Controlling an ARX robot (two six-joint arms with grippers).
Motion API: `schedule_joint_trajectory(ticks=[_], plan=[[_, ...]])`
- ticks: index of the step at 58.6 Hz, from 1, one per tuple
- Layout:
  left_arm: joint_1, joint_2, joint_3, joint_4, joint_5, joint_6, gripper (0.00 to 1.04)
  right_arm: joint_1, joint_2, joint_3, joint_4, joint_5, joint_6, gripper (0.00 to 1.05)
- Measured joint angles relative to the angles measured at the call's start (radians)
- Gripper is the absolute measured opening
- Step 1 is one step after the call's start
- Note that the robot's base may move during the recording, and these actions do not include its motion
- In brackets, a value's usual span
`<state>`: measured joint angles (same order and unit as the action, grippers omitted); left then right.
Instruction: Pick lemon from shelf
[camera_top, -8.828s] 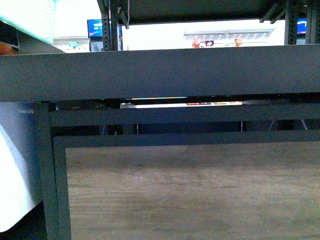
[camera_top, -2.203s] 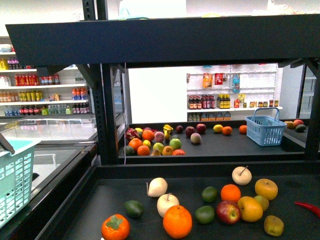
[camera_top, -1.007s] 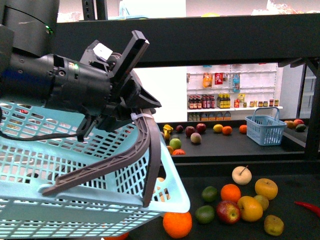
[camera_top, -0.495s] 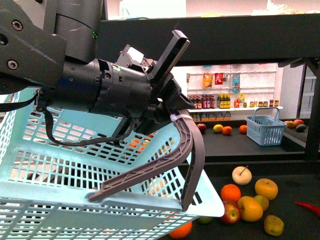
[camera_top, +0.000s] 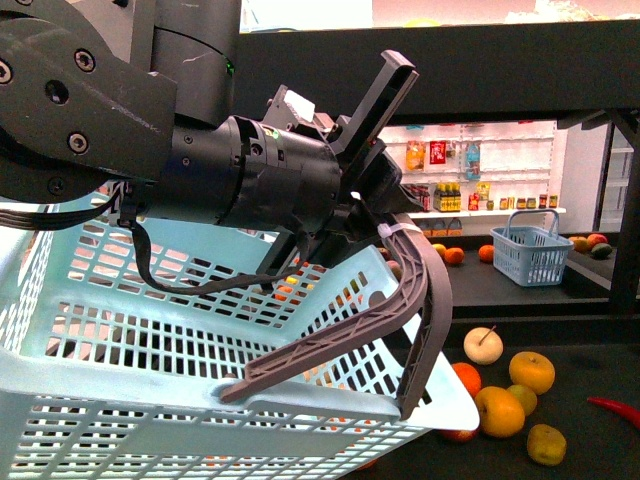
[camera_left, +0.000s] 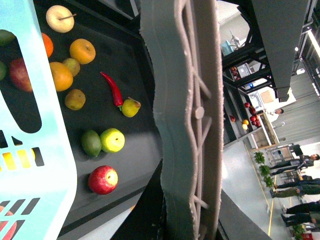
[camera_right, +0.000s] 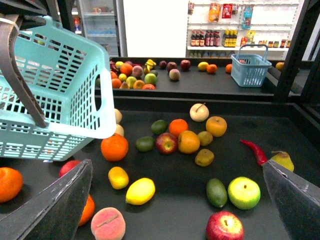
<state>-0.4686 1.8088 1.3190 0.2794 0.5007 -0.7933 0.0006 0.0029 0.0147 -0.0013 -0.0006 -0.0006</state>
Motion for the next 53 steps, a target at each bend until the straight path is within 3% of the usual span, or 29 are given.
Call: schedule_joint_trajectory(ticks=[5, 10, 15, 23, 34, 47, 53], plan=[[-0.005, 0.005, 0.0, 0.002, 0.001, 0.0, 0.11, 0.004, 0.002, 0.0, 0.002, 0.016, 0.0, 1.02], [-0.007, 0.01, 0.0, 0.002, 0.003, -0.002, 0.11, 0.098, 0.063, 0.0, 0.047, 0.34, 0.024, 1.02], [-0.007, 0.011, 0.0, 0.002, 0.0, -0.005, 0.11, 0.096, 0.139, 0.001, 0.063, 0.468, 0.045, 1.02], [-0.007, 0.011, 0.0, 0.002, 0.0, -0.005, 0.11, 0.0, 0.351, 0.024, 0.141, 0.373, 0.106, 1.02], [-0.007, 0.011, 0.0, 0.002, -0.002, -0.005, 0.11, -0.179, 1.01, 0.243, 0.383, 0.167, 0.205, 1.02], [-0.008, 0.011, 0.0, 0.002, -0.002, -0.004, 0.11, -0.187, 1.625, 0.536, 0.349, 0.051, 0.288, 1.02], [-0.008, 0.012, 0.0, 0.002, -0.002, -0.006, 0.11, -0.173, 1.796, 0.666, 0.316, 0.051, 0.322, 1.02]])
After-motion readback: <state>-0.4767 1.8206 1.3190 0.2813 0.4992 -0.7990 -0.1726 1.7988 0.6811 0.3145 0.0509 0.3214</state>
